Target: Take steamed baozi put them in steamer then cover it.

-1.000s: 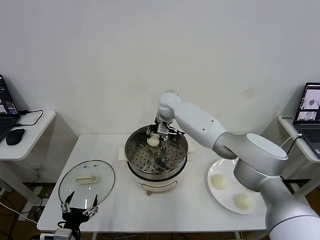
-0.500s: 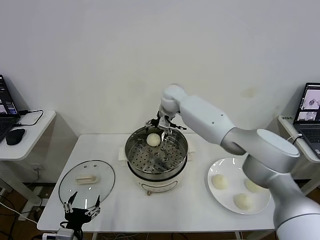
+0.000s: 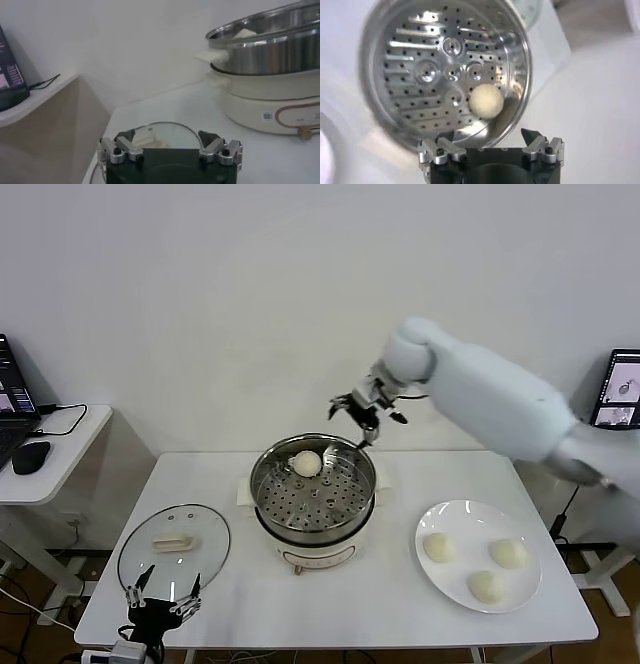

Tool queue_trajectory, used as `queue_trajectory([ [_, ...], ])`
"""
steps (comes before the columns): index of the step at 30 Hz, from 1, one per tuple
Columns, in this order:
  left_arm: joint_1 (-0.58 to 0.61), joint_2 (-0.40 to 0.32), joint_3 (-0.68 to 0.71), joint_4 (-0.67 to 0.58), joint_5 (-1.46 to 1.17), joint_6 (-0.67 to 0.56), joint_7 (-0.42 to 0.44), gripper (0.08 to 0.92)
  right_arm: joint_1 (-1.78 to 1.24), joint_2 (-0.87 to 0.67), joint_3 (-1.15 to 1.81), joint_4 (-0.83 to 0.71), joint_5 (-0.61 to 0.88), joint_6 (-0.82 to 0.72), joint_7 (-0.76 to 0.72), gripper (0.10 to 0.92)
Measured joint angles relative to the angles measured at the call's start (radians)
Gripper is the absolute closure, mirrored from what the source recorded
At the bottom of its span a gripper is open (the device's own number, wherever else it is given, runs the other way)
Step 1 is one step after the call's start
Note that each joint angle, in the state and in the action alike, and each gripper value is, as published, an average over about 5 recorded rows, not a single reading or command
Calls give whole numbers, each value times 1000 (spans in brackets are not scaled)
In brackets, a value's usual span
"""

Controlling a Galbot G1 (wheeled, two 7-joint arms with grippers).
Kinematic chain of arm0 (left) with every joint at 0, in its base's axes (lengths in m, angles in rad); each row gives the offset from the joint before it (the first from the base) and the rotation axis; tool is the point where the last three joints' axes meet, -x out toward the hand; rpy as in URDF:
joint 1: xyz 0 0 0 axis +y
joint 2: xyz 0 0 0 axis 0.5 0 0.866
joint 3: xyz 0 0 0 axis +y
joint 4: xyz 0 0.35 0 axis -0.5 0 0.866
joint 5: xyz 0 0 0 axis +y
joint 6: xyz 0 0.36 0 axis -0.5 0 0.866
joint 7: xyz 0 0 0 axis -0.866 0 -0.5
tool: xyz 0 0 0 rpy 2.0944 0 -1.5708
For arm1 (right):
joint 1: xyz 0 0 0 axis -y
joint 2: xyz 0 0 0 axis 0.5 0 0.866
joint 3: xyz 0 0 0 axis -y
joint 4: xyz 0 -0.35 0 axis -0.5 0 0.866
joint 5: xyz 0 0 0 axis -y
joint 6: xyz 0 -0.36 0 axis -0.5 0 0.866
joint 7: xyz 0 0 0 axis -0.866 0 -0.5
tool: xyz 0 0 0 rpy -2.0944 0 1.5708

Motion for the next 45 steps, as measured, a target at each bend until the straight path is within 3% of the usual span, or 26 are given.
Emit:
queue_trajectory([
  [9, 13, 1, 15, -29, 0, 3, 3, 177, -22, -264, 16, 210, 62, -308, -81, 203],
  [19, 30, -5, 26, -42, 6, 5, 2, 177, -207, -430, 112, 342, -16, -437, -112, 203],
  [31, 35, -11, 10, -32, 12, 7, 3, 177, -477, -424, 255, 326, -139, -446, -83, 203],
  [45, 29, -10, 1, -1, 16, 7, 1, 177, -591, -323, 306, 225, -236, -431, -57, 203],
])
